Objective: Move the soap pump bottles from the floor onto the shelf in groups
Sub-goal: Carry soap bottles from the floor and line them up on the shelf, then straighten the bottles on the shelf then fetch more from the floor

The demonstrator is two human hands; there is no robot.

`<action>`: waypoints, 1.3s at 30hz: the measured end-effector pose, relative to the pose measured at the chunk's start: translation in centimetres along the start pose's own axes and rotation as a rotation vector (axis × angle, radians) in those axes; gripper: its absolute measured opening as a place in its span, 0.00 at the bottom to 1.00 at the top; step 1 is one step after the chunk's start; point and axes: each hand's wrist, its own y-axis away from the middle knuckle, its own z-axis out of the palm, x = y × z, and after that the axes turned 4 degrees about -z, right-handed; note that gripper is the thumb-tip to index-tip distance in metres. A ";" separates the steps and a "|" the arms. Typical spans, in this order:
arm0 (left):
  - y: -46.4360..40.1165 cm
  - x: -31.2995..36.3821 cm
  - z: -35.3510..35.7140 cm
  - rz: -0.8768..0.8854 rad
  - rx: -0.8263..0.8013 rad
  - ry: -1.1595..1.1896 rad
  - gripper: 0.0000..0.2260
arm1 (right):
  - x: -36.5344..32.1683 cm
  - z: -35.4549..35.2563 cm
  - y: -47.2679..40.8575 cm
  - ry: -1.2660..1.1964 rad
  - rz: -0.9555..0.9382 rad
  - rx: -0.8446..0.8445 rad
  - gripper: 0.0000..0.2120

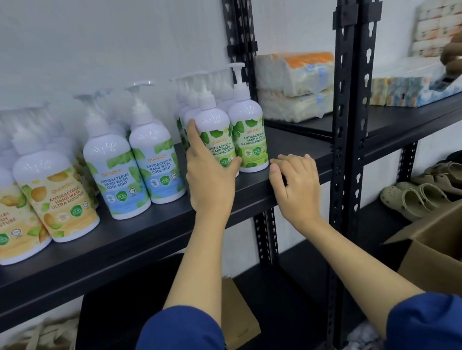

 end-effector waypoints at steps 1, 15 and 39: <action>0.0 0.0 0.0 0.000 -0.006 -0.001 0.44 | -0.1 0.0 0.0 0.003 -0.002 -0.001 0.18; 4.4 -0.1 -5.9 0.094 -0.173 -0.513 0.19 | -2.7 -4.6 -1.4 0.124 -0.019 -0.338 0.18; 32.0 -16.2 -39.3 -0.789 0.231 -1.109 0.11 | -42.1 -7.5 22.5 -0.784 -0.773 -0.838 0.11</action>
